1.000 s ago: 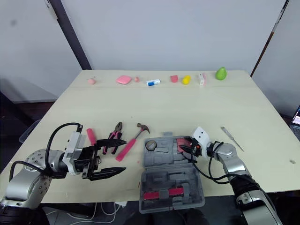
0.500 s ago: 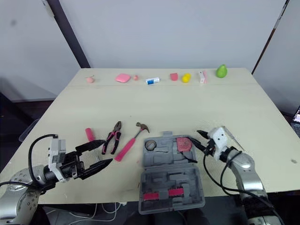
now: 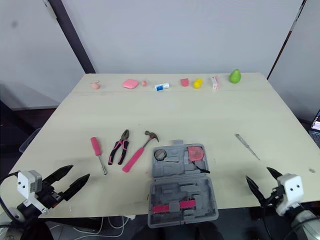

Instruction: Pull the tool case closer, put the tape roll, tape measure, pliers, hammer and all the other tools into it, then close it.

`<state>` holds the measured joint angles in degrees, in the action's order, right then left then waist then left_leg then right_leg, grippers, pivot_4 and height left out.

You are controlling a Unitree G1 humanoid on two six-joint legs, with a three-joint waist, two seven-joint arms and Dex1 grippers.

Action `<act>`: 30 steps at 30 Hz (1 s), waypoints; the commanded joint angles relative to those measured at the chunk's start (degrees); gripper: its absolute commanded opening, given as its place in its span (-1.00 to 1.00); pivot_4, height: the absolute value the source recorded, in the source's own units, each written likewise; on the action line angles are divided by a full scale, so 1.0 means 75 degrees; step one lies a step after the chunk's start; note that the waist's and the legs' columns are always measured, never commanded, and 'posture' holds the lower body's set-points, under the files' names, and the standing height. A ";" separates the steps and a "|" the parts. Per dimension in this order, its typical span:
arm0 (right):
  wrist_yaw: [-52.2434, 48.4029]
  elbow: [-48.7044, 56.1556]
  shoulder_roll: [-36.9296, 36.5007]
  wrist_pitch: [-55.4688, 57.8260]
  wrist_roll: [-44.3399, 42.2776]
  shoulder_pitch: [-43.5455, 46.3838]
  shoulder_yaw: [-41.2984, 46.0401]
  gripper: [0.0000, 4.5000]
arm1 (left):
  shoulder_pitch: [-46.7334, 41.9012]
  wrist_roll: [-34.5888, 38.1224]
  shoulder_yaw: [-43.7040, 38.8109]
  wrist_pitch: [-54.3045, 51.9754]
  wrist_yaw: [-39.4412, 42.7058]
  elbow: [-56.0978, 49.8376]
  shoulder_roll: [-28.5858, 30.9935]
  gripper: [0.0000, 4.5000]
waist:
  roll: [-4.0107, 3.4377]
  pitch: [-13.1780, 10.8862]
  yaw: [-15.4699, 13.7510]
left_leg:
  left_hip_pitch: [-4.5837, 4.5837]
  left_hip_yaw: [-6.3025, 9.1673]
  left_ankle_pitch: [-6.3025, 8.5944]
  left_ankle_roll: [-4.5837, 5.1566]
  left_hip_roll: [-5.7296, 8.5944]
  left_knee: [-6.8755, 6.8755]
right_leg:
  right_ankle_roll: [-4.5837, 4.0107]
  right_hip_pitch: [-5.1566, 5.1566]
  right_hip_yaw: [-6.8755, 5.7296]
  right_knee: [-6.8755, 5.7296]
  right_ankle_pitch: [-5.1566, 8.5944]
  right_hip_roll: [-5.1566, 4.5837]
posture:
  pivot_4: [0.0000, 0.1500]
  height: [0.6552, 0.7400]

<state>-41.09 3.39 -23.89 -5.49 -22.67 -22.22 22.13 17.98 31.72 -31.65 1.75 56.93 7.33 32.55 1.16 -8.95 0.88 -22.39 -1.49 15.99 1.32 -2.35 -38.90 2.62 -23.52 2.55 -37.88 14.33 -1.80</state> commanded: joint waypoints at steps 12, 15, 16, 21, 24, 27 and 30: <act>-0.0813 -0.0380 -0.0187 -0.0557 -0.0721 -0.0034 0.0430 0.98 | -0.0319 -0.0194 -0.0144 -0.0046 -0.1124 -0.0256 -0.0084 1.00 | 0.0002 0.0003 -0.0017 | -0.0002 -0.0002 0.0000 0.0000 0.0000 0.0000 | -0.0012 -0.0001 0.0000 0.0001 -0.0006 -0.0013 | 1.00 1.00; -0.1345 -0.0013 -0.0515 -0.0145 -0.1016 0.0189 0.0157 0.98 | -0.0694 -0.0187 0.0058 -0.0684 -0.1698 -0.0849 -0.0100 1.00 | 0.0006 0.0005 -0.0027 | -0.0003 -0.0001 0.0000 0.0000 0.0003 0.0000 | -0.0021 0.0001 -0.0001 0.0001 -0.0014 -0.0013 | 1.00 1.00; -0.1463 0.0084 -0.0612 -0.0031 -0.1095 0.0289 0.0086 0.98 | -0.0797 -0.0258 0.0151 -0.0867 -0.1852 -0.0998 -0.0072 1.00 | 0.0006 0.0005 -0.0026 | -0.0003 -0.0001 0.0000 0.0000 0.0003 0.0000 | -0.0021 0.0001 -0.0001 0.0001 -0.0015 -0.0012 | 1.00 1.00; -0.2142 0.0529 -0.1242 0.0572 -0.1355 0.1098 -0.0423 0.98 | -0.1567 -0.0807 0.0764 -0.1837 -0.2907 -0.1553 0.0062 1.00 | 0.0005 0.0005 -0.0014 | -0.0003 0.0002 0.0000 0.0000 0.0007 0.0000 | -0.0010 0.0001 -0.0001 -0.0001 -0.0023 -0.0003 | 1.00 1.00; -0.2554 0.0837 -0.1577 0.1103 -0.1552 0.1607 -0.0847 0.98 | -0.1993 -0.1276 0.1194 -0.2435 -0.3627 -0.1863 0.0039 1.00 | 0.0004 0.0004 -0.0016 | -0.0002 0.0005 0.0000 0.0000 0.0015 0.0000 | 0.0003 0.0003 -0.0002 -0.0004 -0.0031 0.0002 | 1.00 1.00; -0.2746 0.1054 -0.1752 0.1396 -0.1534 0.2211 -0.1241 0.98 | -0.2407 -0.1539 0.1542 -0.3031 -0.4229 -0.2110 -0.0098 1.00 | 0.0006 0.0004 -0.0023 | -0.0007 0.0017 0.0000 0.0000 0.0016 0.0000 | 0.0007 0.0003 -0.0007 -0.0003 -0.0034 0.0008 | 1.00 1.00; -0.2870 0.1192 -0.1831 0.1646 -0.1489 0.2842 -0.1607 0.98 | -0.2805 -0.1813 0.1868 -0.3780 -0.4870 -0.2303 -0.0249 1.00 | 0.0007 0.0004 -0.0030 | -0.0012 0.0024 -0.0001 0.0000 0.0019 0.0000 | 0.0008 0.0002 -0.0010 -0.0003 -0.0035 0.0009 | 1.00 1.00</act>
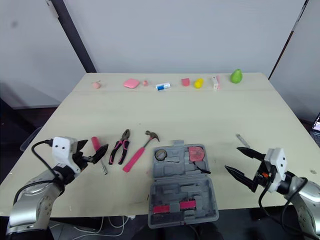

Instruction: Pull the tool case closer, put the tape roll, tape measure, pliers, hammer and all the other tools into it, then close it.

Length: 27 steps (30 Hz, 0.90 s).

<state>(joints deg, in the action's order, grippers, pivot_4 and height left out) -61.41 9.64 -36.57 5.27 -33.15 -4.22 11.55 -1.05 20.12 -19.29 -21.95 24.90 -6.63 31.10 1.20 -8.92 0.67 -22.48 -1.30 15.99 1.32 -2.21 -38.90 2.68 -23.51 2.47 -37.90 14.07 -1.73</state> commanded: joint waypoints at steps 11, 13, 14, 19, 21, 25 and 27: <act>-0.0319 0.0071 -0.0047 0.0445 0.0215 0.1992 -0.0895 0.98 | -0.1448 -0.0798 0.0897 -0.1997 -0.1598 0.0117 -0.0515 1.00 | 0.0003 -0.0002 -0.0010 | -0.0015 0.0020 0.0000 -0.0001 0.0008 -0.0003 | -0.0001 -0.0001 -0.0018 -0.0001 -0.0003 -0.0001 | 1.00 1.00; -0.0308 0.0062 -0.0031 0.0466 0.0233 0.2067 -0.0941 0.98 | -0.1626 -0.0877 0.0957 -0.2249 -0.1746 0.0346 -0.0617 1.00 | 0.0003 -0.0002 -0.0017 | -0.0017 0.0021 0.0000 -0.0001 0.0009 -0.0003 | -0.0001 -0.0001 -0.0020 0.0000 -0.0003 -0.0004 | 1.00 1.00; -0.0306 0.0075 -0.0027 0.0497 0.0221 0.2111 -0.0961 0.98 | -0.1742 -0.0876 0.0963 -0.2365 -0.1828 0.0489 -0.0726 1.00 | 0.0004 -0.0002 -0.0017 | -0.0017 0.0021 0.0000 -0.0001 0.0009 -0.0003 | 0.0000 -0.0001 -0.0020 0.0000 -0.0003 -0.0007 | 1.00 1.00; -0.0364 0.0116 -0.0060 0.0571 0.0193 0.2199 -0.1005 0.98 | -0.2177 -0.0971 0.1177 -0.2475 -0.1959 0.1107 -0.1143 1.00 | 0.0005 -0.0003 -0.0018 | -0.0019 0.0020 0.0000 -0.0001 0.0013 -0.0014 | 0.0003 -0.0001 -0.0020 -0.0006 -0.0005 -0.0009 | 1.00 1.00; -0.0366 0.0138 -0.0069 0.0571 0.0199 0.2192 -0.1001 0.98 | -0.2256 -0.1084 0.1296 -0.2411 -0.1981 0.1289 -0.1230 1.00 | 0.0007 -0.0004 -0.0017 | -0.0022 0.0024 -0.0001 -0.0001 0.0014 -0.0019 | 0.0002 -0.0001 -0.0024 -0.0007 -0.0005 -0.0006 | 1.00 1.00; -0.0308 0.0176 -0.0054 0.0577 0.0195 0.2192 -0.0964 0.98 | -0.2408 -0.1144 0.1342 -0.2451 -0.2063 0.1476 -0.1397 1.00 | 0.0007 -0.0004 -0.0006 | -0.0023 0.0023 0.0000 -0.0001 0.0014 -0.0021 | 0.0002 -0.0001 -0.0023 -0.0007 -0.0005 -0.0006 | 1.00 1.00; -0.0282 0.0202 -0.0042 0.0566 0.0204 0.2164 -0.0971 0.98 | -0.2512 -0.1064 0.1252 -0.2614 -0.2182 0.1545 -0.1564 1.00 | 0.0007 -0.0004 -0.0010 | -0.0023 0.0024 -0.0001 -0.0001 0.0014 -0.0021 | 0.0002 -0.0001 -0.0023 -0.0008 -0.0005 -0.0006 | 1.00 1.00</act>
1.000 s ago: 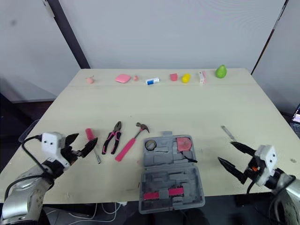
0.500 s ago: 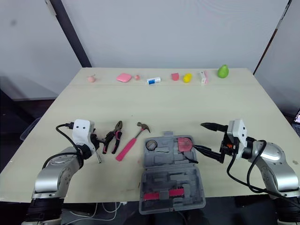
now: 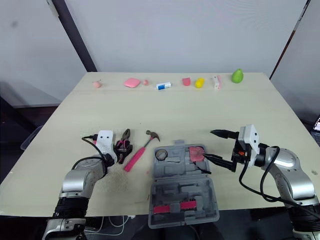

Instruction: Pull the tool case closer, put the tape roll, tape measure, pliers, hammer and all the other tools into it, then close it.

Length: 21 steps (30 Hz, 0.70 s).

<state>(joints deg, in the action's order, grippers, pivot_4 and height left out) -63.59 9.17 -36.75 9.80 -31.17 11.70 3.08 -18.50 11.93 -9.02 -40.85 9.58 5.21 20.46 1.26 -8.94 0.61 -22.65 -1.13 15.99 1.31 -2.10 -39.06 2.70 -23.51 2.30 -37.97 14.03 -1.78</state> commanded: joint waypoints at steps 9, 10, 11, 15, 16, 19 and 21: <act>0.0095 0.0347 0.0024 -0.0056 -0.0017 -0.0036 0.0154 0.98 | -0.0736 -0.0123 -0.0212 -0.0331 -0.0371 0.0722 -0.0197 1.00 | 0.0000 0.0000 -0.0013 | -0.0002 0.0000 0.0000 0.0000 0.0005 -0.0013 | 0.0006 0.0001 0.0001 -0.0003 -0.0003 0.0001 | 1.00 1.00; 0.0099 0.0350 0.0022 -0.0053 -0.0015 -0.0039 0.0157 0.98 | -0.0754 -0.0128 -0.0246 -0.0350 -0.0410 0.0750 -0.0211 1.00 | 0.0000 0.0000 -0.0011 | -0.0002 0.0000 0.0000 0.0000 0.0004 -0.0013 | 0.0006 0.0001 0.0002 -0.0003 -0.0003 0.0001 | 1.00 1.00; 0.0099 0.0353 0.0020 -0.0056 -0.0013 -0.0047 0.0163 0.98 | -0.0756 -0.0141 -0.0233 -0.0371 -0.0395 0.0756 -0.0202 1.00 | 0.0000 0.0000 -0.0010 | -0.0002 0.0000 0.0000 0.0000 0.0004 -0.0013 | 0.0006 0.0001 0.0002 -0.0003 -0.0003 0.0001 | 1.00 1.00; 0.0129 0.0345 0.0024 -0.0096 0.0018 -0.0077 0.0192 1.00 | -0.0571 -0.0233 -0.0095 -0.0509 -0.0310 0.0599 -0.0203 0.42 | 0.0000 0.0000 -0.0002 | -0.0001 0.0000 0.0000 0.0000 0.0003 -0.0013 | 0.0005 0.0001 0.0002 -0.0005 -0.0003 0.0002 | 1.00 1.00; 0.0134 0.0348 0.0026 -0.0106 0.0025 -0.0085 0.0188 1.00 | -0.0532 -0.0264 -0.0091 -0.0527 -0.0325 0.0569 -0.0221 0.21 | 0.0000 0.0000 -0.0003 | -0.0001 0.0000 0.0000 0.0000 0.0003 -0.0013 | 0.0005 0.0001 0.0003 -0.0004 -0.0003 0.0001 | 1.00 1.00; 0.0157 0.0364 0.0030 -0.0113 0.0028 -0.0091 0.0186 1.00 | -0.0466 -0.0332 -0.0092 -0.0554 -0.0367 0.0514 -0.0256 0.09 | -0.0001 0.0001 0.0006 | -0.0001 -0.0004 0.0000 0.0000 0.0003 -0.0013 | 0.0006 0.0001 0.0005 -0.0003 -0.0004 -0.0003 | 1.00 1.00; 0.0165 0.0370 0.0030 -0.0119 0.0029 -0.0090 0.0182 1.00 | -0.0447 -0.0359 -0.0100 -0.0565 -0.0378 0.0491 -0.0268 0.09 | -0.0001 0.0001 0.0007 | -0.0001 -0.0004 0.0000 0.0000 0.0003 -0.0013 | 0.0007 0.0001 0.0005 -0.0003 -0.0004 -0.0002 | 1.00 1.00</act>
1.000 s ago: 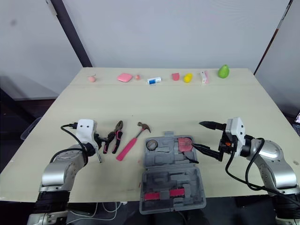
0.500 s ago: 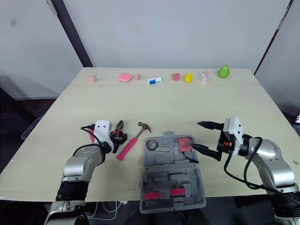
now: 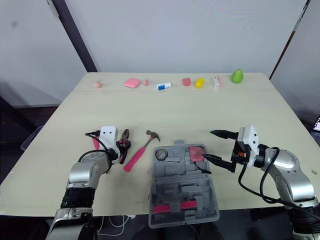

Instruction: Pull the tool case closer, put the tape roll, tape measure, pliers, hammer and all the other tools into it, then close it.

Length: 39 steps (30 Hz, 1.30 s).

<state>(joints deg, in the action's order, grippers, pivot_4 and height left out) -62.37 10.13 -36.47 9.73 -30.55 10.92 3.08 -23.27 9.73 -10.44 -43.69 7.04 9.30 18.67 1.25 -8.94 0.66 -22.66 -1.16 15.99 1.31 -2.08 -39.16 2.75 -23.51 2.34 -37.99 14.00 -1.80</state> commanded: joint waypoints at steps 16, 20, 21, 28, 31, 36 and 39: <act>-0.0162 0.0230 -0.0084 0.0036 -0.0185 0.0243 0.0187 1.00 | -0.0741 -0.0140 0.1356 0.0617 0.2990 -0.0695 0.2021 0.09 | 0.0012 -0.0010 -0.0027 | -0.0011 0.0005 0.0000 0.0000 0.0000 0.0001 | -0.0001 -0.0003 -0.0008 0.0004 0.0001 0.0005 | 1.00 1.00; -0.0098 0.0327 -0.0140 0.0270 -0.0181 0.0376 0.0146 1.00 | -0.1304 -0.0065 0.2048 0.0738 0.4452 -0.0989 0.2620 0.09 | 0.0013 -0.0012 -0.0040 | -0.0015 0.0004 0.0000 0.0000 0.0002 -0.0002 | 0.0000 -0.0003 -0.0009 0.0007 0.0001 0.0004 | 1.00 1.00; -0.0068 0.0367 -0.0177 0.0348 -0.0135 0.0428 0.0107 1.00 | -0.1485 -0.0015 0.2232 0.0742 0.4835 -0.1066 0.2710 0.09 | 0.0013 -0.0012 -0.0036 | -0.0016 0.0004 0.0000 0.0000 0.0002 -0.0002 | 0.0000 -0.0003 -0.0009 0.0009 0.0001 0.0004 | 1.00 1.00; 0.0311 0.0831 -0.0378 0.1431 -0.0150 0.0915 -0.0139 1.00 | -0.2450 0.0375 0.3323 0.0955 0.7131 -0.1519 0.2833 0.09 | 0.0010 -0.0020 -0.0016 | -0.0029 -0.0012 0.0000 0.0000 0.0001 -0.0003 | -0.0001 -0.0015 -0.0008 0.0010 0.0002 0.0017 | 1.00 1.00; 0.0482 0.1072 -0.0561 0.1907 0.0228 0.1247 -0.0546 1.00 | -0.2706 0.0450 0.3721 0.1198 0.7895 -0.1532 0.2749 0.09 | 0.0007 -0.0021 0.0023 | -0.0029 -0.0010 0.0000 0.0001 -0.0003 -0.0002 | -0.0002 -0.0016 -0.0005 0.0010 0.0003 0.0025 | 1.00 1.00; 0.0829 0.1439 -0.0892 0.3036 0.0919 0.2086 -0.1499 1.00 | -0.3149 0.0422 0.4233 0.1560 0.8760 -0.1278 0.2377 0.09 | 0.0002 -0.0025 0.0004 | -0.0031 -0.0013 0.0000 0.0001 -0.0003 -0.0006 | -0.0003 -0.0020 -0.0003 0.0007 0.0004 0.0032 | 1.00 1.00; 0.0914 0.1470 -0.0910 0.3582 0.1151 0.2638 -0.1933 1.00 | -0.3303 0.0389 0.4405 0.1670 0.9096 -0.1127 0.2167 0.09 | 0.0002 -0.0026 0.0001 | -0.0033 -0.0012 0.0000 0.0002 -0.0004 -0.0009 | -0.0003 -0.0021 -0.0003 0.0007 0.0004 0.0032 | 1.00 1.00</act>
<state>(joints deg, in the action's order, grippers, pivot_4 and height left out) -55.88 19.35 -42.71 34.28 -22.70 28.69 -10.83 -46.63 11.97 22.54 -32.70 73.36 1.66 35.22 1.27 -9.13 0.67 -22.91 -1.24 15.99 1.32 -2.10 -39.24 2.73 -23.66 2.32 -37.92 14.03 -1.56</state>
